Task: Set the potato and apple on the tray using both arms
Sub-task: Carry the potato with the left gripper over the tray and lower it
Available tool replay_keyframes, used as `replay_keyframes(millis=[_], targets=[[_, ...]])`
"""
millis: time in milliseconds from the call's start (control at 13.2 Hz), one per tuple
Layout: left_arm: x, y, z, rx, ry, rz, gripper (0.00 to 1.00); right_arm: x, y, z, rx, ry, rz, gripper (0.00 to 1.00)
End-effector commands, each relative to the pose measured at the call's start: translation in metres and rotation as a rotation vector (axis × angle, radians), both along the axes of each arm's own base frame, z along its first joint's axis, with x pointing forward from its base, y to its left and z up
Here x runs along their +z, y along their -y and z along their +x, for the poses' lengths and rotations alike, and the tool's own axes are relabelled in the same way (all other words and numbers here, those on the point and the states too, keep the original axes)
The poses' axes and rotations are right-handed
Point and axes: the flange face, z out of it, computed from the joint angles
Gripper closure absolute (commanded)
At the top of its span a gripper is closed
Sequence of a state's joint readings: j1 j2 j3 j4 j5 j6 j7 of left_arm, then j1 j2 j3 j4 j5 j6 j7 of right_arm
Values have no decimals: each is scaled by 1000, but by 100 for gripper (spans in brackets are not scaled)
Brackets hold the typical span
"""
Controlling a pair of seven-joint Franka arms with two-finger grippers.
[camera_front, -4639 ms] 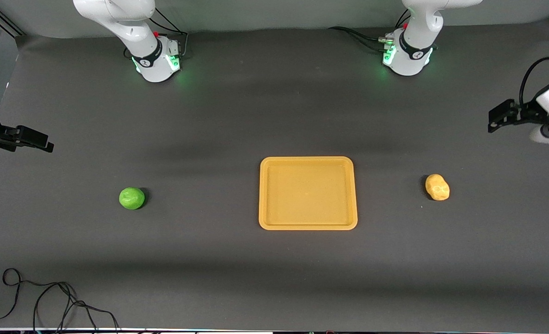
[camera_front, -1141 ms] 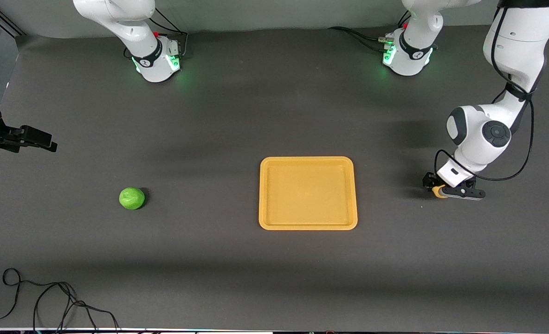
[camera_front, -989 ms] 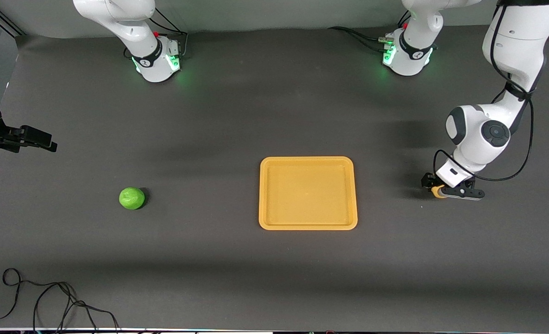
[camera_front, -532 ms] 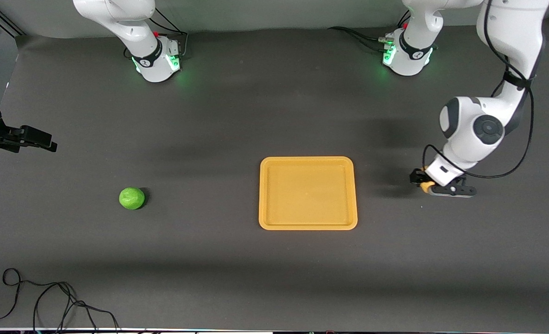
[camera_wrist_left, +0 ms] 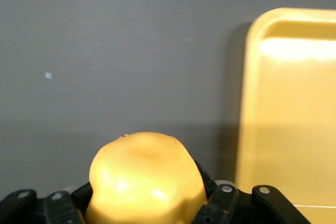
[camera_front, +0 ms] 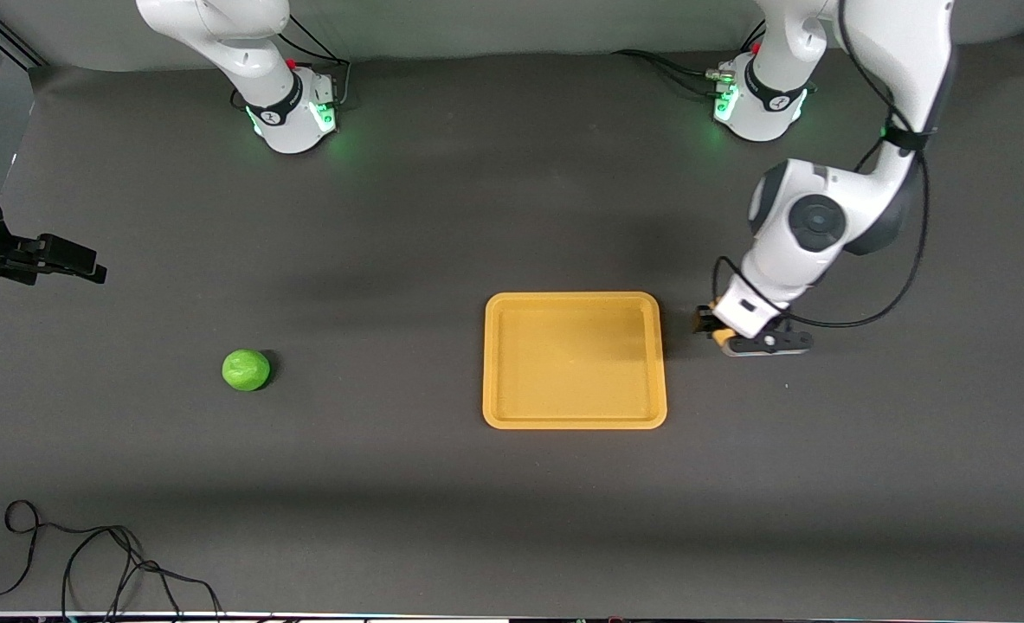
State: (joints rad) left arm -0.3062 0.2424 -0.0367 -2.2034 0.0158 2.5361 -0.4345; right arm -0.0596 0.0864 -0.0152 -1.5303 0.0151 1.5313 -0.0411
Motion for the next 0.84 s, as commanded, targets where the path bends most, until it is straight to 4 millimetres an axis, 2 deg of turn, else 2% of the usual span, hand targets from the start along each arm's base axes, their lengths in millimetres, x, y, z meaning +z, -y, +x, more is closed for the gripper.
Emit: replay_keyframes(millis=[0,152,380,608,760], targets=[[-4,44,7,70,-11,-8,46,0,0,0,20,8,-11,0],[-14,77,6,100,-13,-16,46,1,0,0,20,10,-11,0],[-25,111,4,132,-9,-27,46,1,0,0,20,10,-11,0],[-43,131,1,151,-14,-22,46,1,0,0,20,10,-11,0],[-62,139,-1,170,-4,-34,46,0,0,0,20,7,-11,0]])
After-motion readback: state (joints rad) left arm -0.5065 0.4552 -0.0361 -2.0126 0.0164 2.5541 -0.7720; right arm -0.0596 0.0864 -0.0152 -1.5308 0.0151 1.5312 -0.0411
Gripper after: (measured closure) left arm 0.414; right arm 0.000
